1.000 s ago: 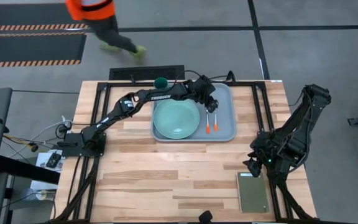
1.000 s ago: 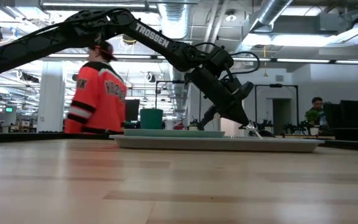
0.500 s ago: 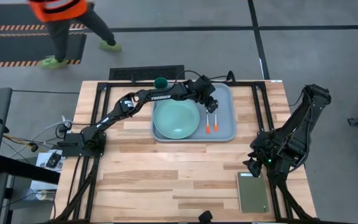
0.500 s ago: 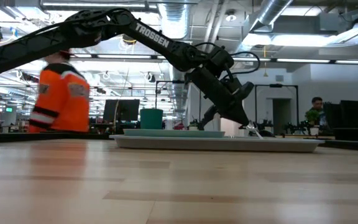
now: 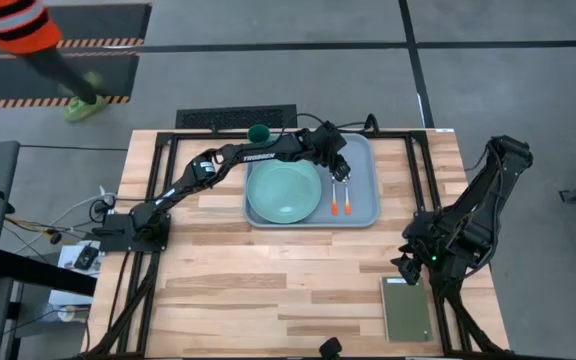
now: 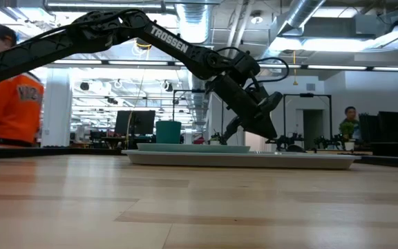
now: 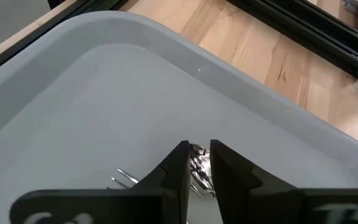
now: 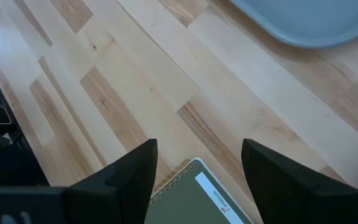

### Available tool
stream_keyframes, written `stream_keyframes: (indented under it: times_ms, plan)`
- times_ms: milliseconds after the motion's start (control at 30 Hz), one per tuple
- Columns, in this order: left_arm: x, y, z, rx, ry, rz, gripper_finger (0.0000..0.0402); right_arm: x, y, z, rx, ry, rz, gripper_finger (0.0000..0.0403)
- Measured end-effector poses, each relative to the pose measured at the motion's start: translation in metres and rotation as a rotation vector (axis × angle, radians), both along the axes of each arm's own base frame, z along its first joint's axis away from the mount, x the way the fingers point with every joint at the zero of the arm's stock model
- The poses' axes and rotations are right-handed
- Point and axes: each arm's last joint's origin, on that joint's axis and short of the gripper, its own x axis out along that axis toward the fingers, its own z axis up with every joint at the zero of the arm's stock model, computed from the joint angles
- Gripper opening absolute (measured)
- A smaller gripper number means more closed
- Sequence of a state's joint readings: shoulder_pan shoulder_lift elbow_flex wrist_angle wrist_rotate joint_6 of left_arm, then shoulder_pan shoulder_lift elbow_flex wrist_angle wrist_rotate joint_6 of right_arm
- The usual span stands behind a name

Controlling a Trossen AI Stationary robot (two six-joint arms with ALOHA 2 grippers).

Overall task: Pick and place plate/cup/fork/spoon on tray
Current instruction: Return to Home Position

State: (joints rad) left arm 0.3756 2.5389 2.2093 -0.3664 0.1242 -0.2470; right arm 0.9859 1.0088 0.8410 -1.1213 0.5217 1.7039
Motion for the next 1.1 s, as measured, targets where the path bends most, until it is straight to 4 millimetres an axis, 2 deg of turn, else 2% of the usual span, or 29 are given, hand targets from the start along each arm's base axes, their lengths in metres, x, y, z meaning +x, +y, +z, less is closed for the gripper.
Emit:
stream_keyframes:
  times_ms: [133,233,300,400,533,633,767,900,1100]
  plan:
    - [0.001,-0.001,0.004,-0.038,-0.03,-0.028,0.0046,0.0,0.0,0.0,-0.003,-0.004,0.0,0.026]
    - [0.003,-0.004,0.023,-0.082,-0.085,-0.083,0.0046,0.0,0.0,0.0,-0.012,-0.018,-0.003,0.026]
    - [0.002,-0.008,0.046,-0.088,-0.12,-0.114,0.0046,0.001,0.0,0.001,-0.019,-0.03,-0.006,0.026]
    - [-0.002,-0.02,0.092,-0.054,-0.183,-0.157,0.0046,0.002,-0.002,0.001,-0.022,-0.042,-0.015,0.026]
    - [-0.018,-0.041,0.148,-0.001,-0.267,-0.189,0.0046,0.008,-0.007,0.009,-0.046,-0.075,-0.021,0.026]
    - [-0.041,-0.057,0.198,0.052,-0.333,-0.207,0.0046,0.015,-0.013,0.021,-0.109,-0.117,0.007,0.026]
    - [-0.082,-0.082,0.271,0.131,-0.476,-0.246,0.0046,0.026,-0.022,0.046,-0.257,-0.208,0.039,0.026]
    - [-0.12,-0.109,0.32,0.192,-0.578,-0.292,0.0045,0.033,-0.033,0.083,-0.413,-0.289,0.072,0.026]
    - [-0.196,-0.14,0.382,0.288,-0.689,-0.345,0.0045,0.03,-0.049,0.152,-0.495,-0.416,0.142,0.026]
